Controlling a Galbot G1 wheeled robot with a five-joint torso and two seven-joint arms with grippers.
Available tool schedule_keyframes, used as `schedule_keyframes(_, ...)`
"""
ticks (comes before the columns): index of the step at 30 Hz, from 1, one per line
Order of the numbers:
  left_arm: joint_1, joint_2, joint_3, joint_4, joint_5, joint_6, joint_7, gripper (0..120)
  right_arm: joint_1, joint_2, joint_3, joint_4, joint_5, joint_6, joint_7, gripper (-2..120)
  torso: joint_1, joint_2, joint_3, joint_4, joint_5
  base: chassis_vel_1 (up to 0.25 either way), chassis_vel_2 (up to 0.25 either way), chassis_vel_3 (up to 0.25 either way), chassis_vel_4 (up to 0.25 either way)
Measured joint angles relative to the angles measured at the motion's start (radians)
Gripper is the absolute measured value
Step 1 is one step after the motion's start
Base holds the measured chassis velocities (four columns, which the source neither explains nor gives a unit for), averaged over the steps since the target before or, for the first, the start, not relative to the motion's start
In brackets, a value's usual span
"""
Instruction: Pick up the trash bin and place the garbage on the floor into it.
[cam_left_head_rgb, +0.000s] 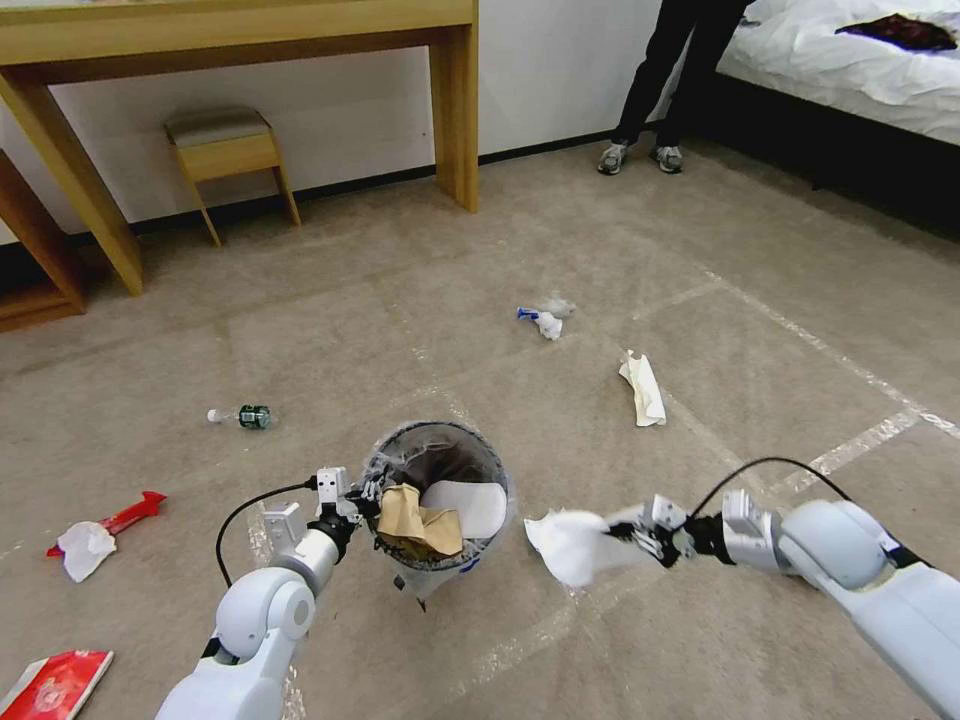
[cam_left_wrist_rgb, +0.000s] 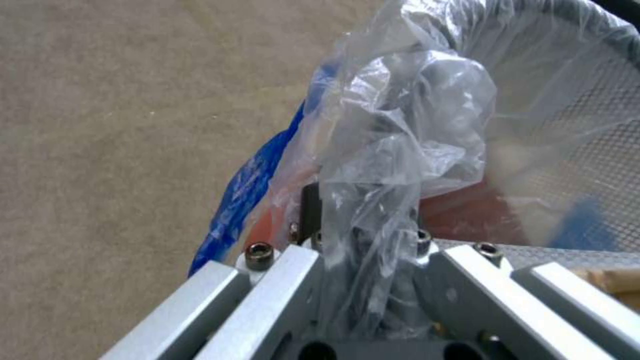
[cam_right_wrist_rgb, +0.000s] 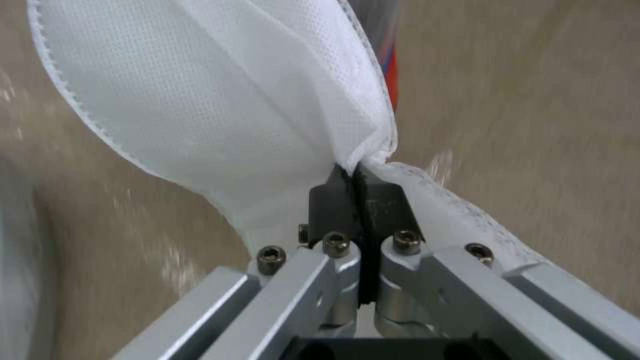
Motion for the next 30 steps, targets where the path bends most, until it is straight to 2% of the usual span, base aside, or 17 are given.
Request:
schedule_keyframes(7, 0.014, 0.005, 0.004, -0.015, 0.023, 0.002, 0.005, 1, -0.008, -0.02, 0.073, 0.115, 0.156, -0.024, 0.015, 0, 0.0, 0.0, 0.0, 0.0, 0.0, 0.0, 0.0, 0.0, 0.0)
schedule_keyframes(16, 0.017, -0.007, 0.007, -0.003, 0.032, 0.002, 0.008, 1, -0.02, -0.007, 0.141, 0.223, 0.244, -0.024, 0.027, 0, 0.0, 0.0, 0.0, 0.0, -0.0001, 0.0, 0.0, 0.0, 0.0)
schedule_keyframes(30, 0.011, -0.02, 0.031, 0.013, 0.057, 0.002, 0.039, 1, -0.003, 0.042, 0.119, 0.3, 0.384, 0.003, 0.064, 0, 0.0, 0.0, 0.0, 0.0, 0.0, 0.0, 0.0, 0.0, 0.0)
